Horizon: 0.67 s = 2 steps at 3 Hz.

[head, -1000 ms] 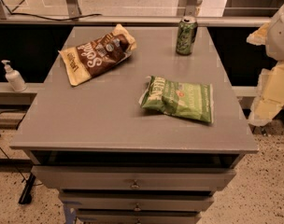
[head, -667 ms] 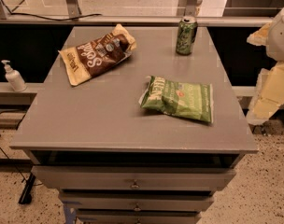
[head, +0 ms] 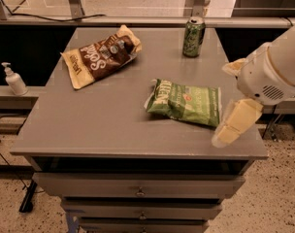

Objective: Pick green jalapeno chip bag

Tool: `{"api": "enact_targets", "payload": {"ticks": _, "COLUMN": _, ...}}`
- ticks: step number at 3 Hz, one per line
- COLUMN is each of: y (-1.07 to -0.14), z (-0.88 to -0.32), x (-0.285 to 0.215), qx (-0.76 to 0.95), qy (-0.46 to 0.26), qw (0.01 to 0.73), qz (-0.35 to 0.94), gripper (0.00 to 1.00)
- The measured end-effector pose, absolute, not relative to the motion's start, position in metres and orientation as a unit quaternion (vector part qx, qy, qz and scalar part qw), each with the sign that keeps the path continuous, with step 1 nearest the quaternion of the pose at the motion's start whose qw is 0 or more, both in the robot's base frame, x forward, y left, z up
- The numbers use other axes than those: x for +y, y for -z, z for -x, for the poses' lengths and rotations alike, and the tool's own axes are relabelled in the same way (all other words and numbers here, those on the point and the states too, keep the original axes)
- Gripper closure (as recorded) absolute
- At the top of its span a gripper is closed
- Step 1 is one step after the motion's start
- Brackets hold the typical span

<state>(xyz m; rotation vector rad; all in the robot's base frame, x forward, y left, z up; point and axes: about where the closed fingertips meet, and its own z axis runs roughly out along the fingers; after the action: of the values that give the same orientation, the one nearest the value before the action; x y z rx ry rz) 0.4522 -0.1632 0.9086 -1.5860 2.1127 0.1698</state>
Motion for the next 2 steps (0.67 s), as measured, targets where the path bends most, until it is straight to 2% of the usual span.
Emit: {"api": "enact_targets", "payload": {"ticks": 2, "y": -0.851, "z": -0.483, "x": -0.103, "qx": 0.743, "qy": -0.111, "qw": 0.294, "qz": 0.591, "gripper": 0.0}}
